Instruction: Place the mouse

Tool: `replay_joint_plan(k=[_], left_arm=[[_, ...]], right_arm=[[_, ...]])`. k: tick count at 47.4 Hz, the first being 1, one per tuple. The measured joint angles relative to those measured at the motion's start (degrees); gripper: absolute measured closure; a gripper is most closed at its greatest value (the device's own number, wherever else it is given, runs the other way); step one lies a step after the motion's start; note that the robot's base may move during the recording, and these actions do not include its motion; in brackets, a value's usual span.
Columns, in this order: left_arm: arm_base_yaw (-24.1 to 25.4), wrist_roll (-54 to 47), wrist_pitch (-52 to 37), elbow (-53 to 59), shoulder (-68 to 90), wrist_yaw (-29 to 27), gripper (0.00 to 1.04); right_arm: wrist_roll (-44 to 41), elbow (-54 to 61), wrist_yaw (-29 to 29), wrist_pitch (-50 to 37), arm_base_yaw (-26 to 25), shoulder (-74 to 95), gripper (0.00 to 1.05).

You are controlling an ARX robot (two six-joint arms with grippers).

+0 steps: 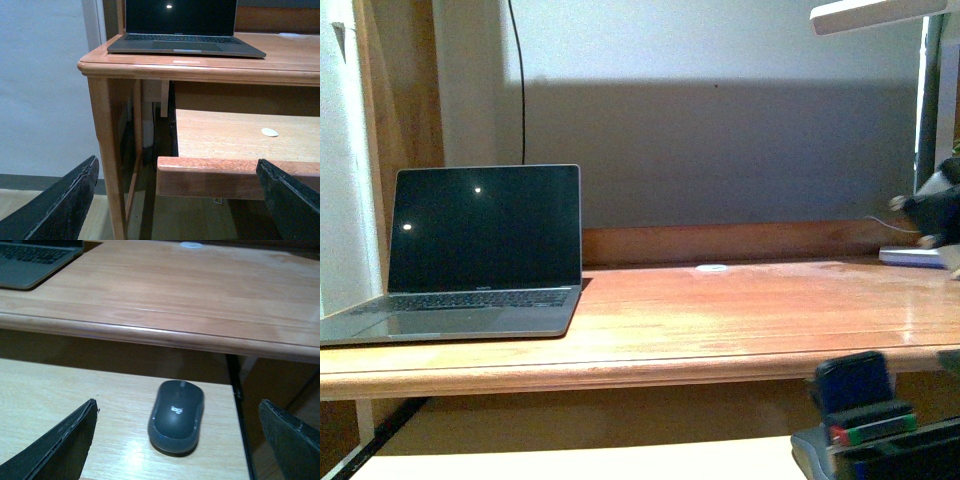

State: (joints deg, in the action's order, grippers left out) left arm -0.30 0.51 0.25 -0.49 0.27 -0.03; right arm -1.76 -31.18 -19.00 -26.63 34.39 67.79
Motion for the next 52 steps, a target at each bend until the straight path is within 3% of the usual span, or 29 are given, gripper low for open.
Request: replay_joint_plan(k=[15, 52], left_arm=[[0.0, 0.0, 0.0, 0.0, 0.0, 0.0, 0.08], [0.0, 0.0, 0.0, 0.0, 0.0, 0.0, 0.08]], right_arm=[[-4.3, -5.4, 1.5, -0.8, 0.7, 11.8, 0.07], [0.2, -21.0, -5.4, 15.2, -3.2, 28.0, 0.07]])
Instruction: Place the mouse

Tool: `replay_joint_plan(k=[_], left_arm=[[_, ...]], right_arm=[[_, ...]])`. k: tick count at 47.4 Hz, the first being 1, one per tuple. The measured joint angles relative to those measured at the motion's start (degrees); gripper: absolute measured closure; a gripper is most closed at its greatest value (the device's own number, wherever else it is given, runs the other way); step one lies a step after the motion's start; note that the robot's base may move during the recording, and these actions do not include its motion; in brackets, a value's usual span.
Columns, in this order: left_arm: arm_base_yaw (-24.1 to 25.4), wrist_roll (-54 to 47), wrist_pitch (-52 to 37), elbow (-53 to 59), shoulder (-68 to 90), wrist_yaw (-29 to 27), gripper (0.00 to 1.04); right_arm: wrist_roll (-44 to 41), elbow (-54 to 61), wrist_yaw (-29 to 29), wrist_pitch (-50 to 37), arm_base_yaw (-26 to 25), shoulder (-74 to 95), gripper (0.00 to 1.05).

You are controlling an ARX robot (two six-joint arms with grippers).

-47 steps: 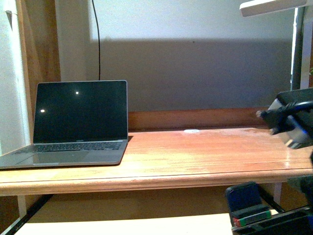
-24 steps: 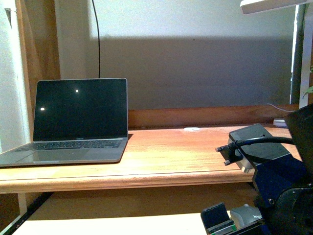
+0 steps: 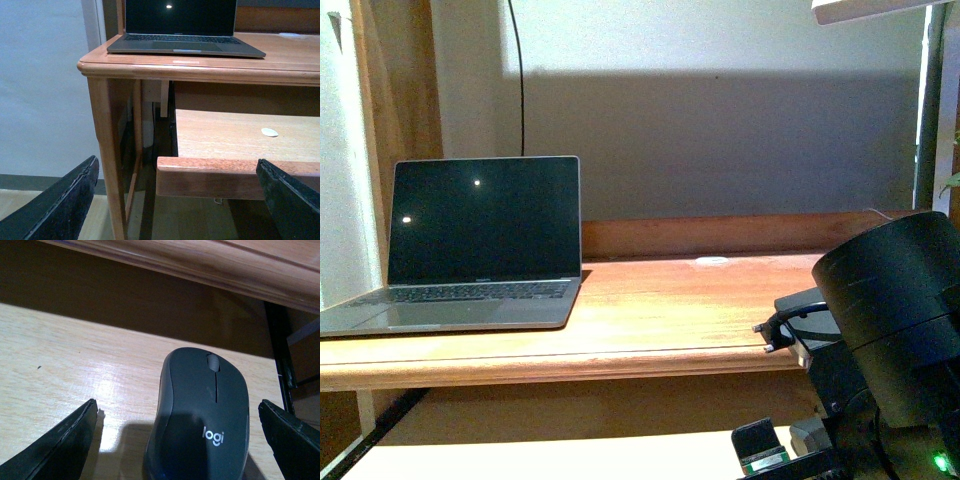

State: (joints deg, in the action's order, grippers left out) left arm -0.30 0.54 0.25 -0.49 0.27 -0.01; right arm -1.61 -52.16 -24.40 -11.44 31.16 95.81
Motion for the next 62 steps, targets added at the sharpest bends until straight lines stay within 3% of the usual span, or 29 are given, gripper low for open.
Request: replay_joint_plan(k=[11, 23, 26, 51, 62], left_arm=[[0.0, 0.0, 0.0, 0.0, 0.0, 0.0, 0.08], [0.0, 0.0, 0.0, 0.0, 0.0, 0.0, 0.08], [0.0, 0.0, 0.0, 0.0, 0.0, 0.0, 0.08], [0.0, 0.0, 0.0, 0.0, 0.0, 0.0, 0.08], [0.0, 0.0, 0.0, 0.0, 0.0, 0.0, 0.08]], right_arm=[[2.0, -0.9, 0.4, 1.0, -1.4, 1.4, 0.08], [3.2, -1.2, 1.8, 1.3, -1.8, 1.4, 0.43], [3.6, -1.4, 1.9, 1.4, -1.8, 1.4, 0.47], [4.6, -0.6, 4.3, 5.8, -0.6, -12.5, 0.49], [6.9, -16.9, 3.2, 12.4, 2.6, -6.7, 0.49]])
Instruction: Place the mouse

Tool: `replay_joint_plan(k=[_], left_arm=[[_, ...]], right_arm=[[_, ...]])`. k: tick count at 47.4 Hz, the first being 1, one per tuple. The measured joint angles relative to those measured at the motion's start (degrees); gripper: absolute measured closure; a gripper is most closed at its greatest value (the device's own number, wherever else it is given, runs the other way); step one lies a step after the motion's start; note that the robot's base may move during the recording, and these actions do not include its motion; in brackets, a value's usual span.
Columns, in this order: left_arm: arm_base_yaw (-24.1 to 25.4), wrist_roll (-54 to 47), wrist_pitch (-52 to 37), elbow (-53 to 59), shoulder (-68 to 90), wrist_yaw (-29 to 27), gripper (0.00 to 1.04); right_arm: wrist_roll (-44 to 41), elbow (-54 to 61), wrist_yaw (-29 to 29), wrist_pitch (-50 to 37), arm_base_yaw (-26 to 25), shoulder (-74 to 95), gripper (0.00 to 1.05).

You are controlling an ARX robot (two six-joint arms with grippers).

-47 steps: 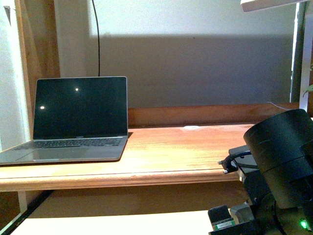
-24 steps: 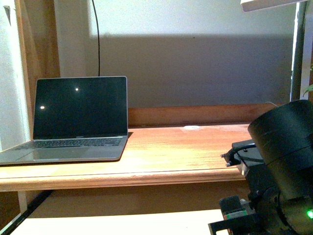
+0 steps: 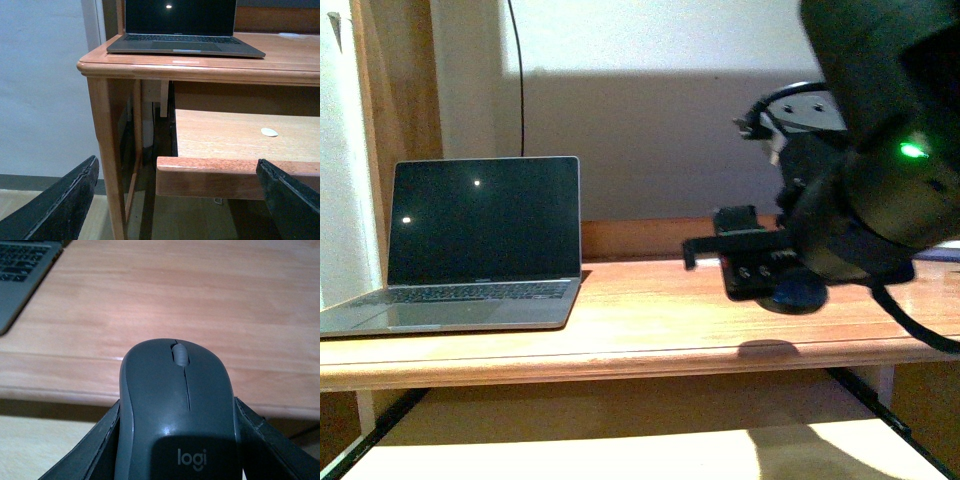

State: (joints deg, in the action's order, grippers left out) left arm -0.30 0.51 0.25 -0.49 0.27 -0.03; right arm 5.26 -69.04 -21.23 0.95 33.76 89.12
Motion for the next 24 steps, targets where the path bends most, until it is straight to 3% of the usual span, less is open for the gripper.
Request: replay_joint_plan(k=[16, 24], left_arm=[[0.0, 0.0, 0.0, 0.0, 0.0, 0.0, 0.08], [0.0, 0.0, 0.0, 0.0, 0.0, 0.0, 0.08]], right_arm=[[0.0, -26.2, -6.0, 10.2, 4.4, 21.4, 0.49], [0.8, -33.5, -8.0, 13.3, 5.2, 27.6, 0.49]])
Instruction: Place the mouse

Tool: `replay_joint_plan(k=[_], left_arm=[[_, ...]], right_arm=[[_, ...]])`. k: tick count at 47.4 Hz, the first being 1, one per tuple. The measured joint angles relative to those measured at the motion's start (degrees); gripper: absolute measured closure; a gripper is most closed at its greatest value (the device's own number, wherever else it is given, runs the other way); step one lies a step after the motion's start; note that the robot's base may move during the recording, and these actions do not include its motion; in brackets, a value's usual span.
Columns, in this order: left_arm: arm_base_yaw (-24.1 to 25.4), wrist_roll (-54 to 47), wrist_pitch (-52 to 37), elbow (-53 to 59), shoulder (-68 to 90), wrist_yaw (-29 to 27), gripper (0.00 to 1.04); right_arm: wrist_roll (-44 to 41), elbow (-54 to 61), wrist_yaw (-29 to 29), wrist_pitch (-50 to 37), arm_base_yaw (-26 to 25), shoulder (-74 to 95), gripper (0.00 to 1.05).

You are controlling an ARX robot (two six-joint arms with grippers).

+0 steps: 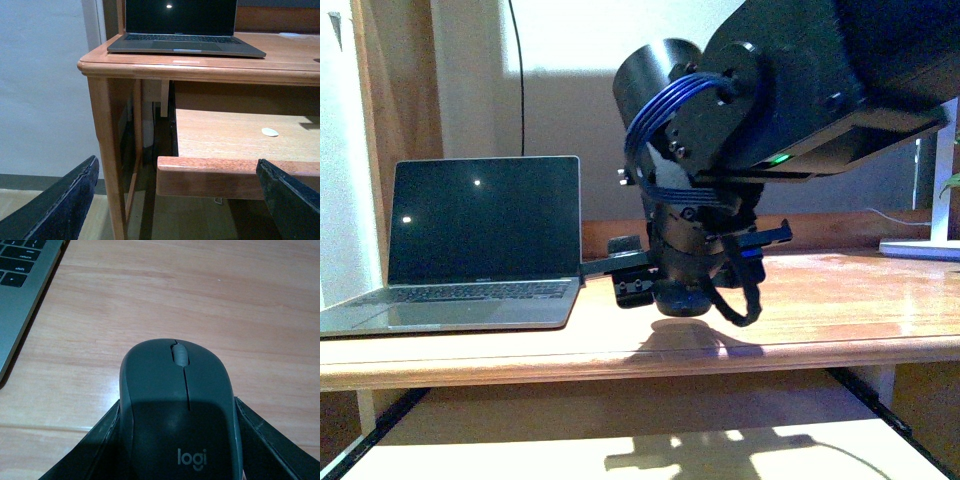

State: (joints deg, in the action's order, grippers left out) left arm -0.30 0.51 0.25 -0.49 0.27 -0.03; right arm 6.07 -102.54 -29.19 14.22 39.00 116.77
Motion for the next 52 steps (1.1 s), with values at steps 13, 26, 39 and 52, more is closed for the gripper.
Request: replay_joint_plan(k=[13, 26, 39, 52], left_arm=[[0.0, 0.0, 0.0, 0.0, 0.0, 0.0, 0.08], [0.0, 0.0, 0.0, 0.0, 0.0, 0.0, 0.08], [0.0, 0.0, 0.0, 0.0, 0.0, 0.0, 0.08], [0.0, 0.0, 0.0, 0.0, 0.0, 0.0, 0.08]], right_arm=[[0.9, -7.8, -1.9, 1.1, 1.6, 6.6, 0.49], [2.1, -13.6, -2.8, 1.9, 2.4, 11.5, 0.49], [3.5, -15.4, -4.3, -0.3, 2.4, 13.0, 0.20], [6.0, -4.3, -3.1, -14.1, 0.2, 5.4, 0.07]])
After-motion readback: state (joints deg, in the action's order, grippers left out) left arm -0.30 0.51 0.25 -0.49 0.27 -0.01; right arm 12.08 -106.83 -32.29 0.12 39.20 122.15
